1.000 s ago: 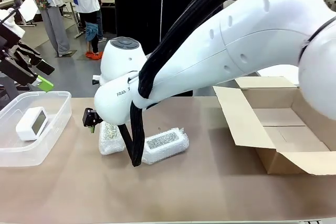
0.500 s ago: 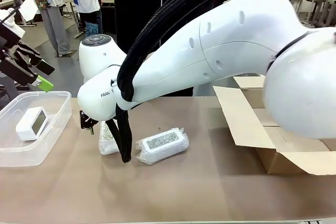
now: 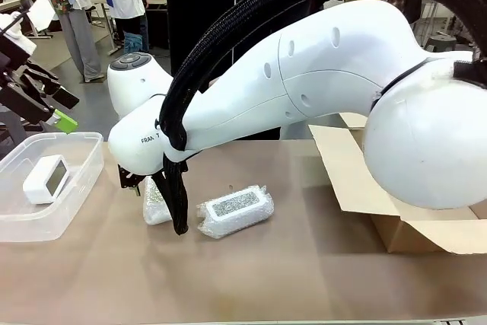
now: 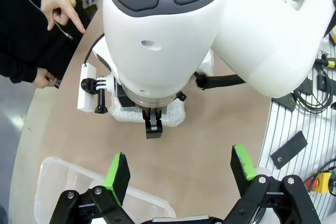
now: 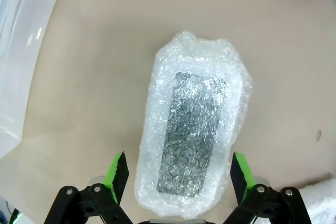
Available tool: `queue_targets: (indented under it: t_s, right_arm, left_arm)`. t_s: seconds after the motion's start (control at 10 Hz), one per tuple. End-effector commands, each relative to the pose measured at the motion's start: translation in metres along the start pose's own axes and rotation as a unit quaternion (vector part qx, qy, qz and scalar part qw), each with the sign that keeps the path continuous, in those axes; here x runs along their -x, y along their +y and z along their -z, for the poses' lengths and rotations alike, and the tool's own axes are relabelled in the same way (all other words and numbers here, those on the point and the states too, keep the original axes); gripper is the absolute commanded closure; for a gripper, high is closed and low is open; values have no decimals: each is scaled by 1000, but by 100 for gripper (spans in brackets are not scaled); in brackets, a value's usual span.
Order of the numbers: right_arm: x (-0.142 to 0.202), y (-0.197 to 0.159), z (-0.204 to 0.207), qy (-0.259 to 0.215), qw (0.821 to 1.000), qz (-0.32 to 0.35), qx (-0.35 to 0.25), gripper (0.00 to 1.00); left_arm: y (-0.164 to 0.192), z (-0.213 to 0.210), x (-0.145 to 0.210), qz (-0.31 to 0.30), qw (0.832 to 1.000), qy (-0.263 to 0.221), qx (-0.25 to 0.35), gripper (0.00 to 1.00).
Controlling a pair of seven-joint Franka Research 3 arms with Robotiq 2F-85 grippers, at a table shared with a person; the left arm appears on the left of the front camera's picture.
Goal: Separate and place wrapped and unwrapped clocks.
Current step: Pick up the Digital clock indicated by the person.
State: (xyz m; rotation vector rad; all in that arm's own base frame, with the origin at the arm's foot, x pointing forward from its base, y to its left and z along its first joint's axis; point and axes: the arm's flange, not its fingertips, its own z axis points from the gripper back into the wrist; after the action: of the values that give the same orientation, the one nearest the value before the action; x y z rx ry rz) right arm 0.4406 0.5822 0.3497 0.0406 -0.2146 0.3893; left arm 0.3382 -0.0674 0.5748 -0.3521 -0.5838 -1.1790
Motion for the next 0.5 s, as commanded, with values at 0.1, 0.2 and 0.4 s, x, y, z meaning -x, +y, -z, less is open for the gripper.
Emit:
queue_targets:
  t_s: [0.1,0.2,0.4]
  right_arm:
    - [0,-4,14,-6,1000,8,-1,0]
    - [3,-6,20,-12,1000,7,-10,0]
    - [8,-6,25,-11,1000,5,-17,0]
  left_arm:
    - [-1,0,-1,-2,1000,2,-2,0]
    - [-1,0,-1,-2,1000,2,-2,0]
    - [-1,0,-1,-2,1000,2,-2,0]
